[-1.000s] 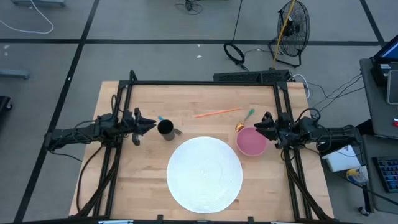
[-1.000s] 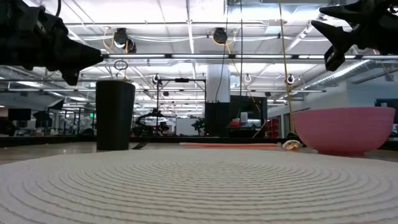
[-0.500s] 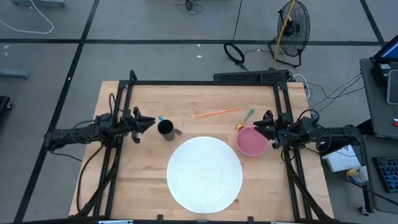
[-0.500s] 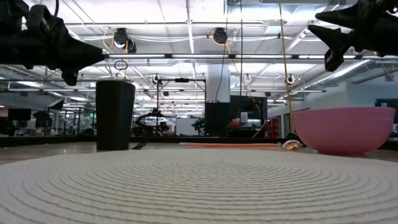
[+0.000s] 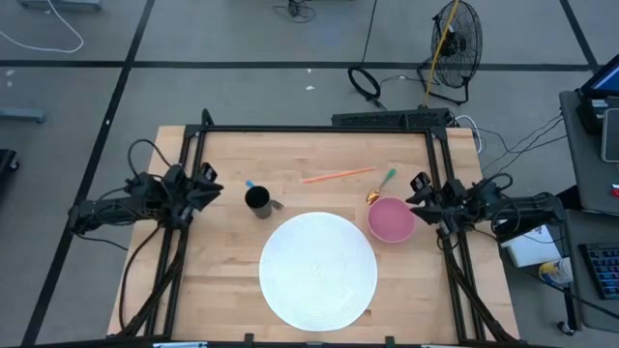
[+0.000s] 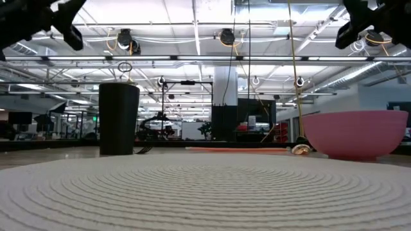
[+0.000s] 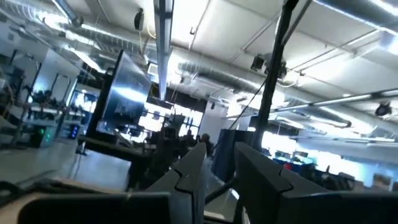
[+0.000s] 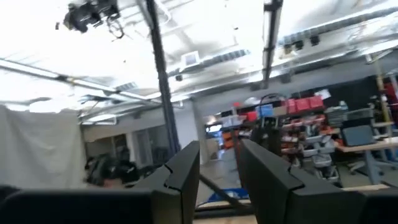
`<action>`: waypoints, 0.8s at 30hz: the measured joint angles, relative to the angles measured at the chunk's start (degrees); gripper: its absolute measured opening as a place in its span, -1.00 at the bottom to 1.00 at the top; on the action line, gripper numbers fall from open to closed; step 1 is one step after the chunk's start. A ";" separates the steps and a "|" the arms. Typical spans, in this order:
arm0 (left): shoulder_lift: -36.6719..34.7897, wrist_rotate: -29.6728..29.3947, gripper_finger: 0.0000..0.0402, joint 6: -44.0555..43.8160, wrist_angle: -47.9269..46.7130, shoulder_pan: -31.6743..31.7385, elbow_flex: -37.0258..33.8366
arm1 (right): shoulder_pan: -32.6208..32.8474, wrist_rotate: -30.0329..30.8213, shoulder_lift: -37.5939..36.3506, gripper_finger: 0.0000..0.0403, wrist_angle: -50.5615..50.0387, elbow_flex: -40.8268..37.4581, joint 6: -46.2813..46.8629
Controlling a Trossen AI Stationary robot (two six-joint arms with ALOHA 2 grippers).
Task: Pick & Place Utensil
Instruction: Put the pink bowl on the white table mat
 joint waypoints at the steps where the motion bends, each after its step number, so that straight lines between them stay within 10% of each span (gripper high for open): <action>1: 0.61 -0.01 -0.56 0.89 -0.17 0.00 0.61 | 0.00 -0.28 0.30 -0.45 -0.22 0.42 -0.49; 24: 38.92 4.87 -0.56 23.71 -6.13 -0.04 32.05 | -0.02 -3.84 10.43 -0.45 2.45 13.81 -16.60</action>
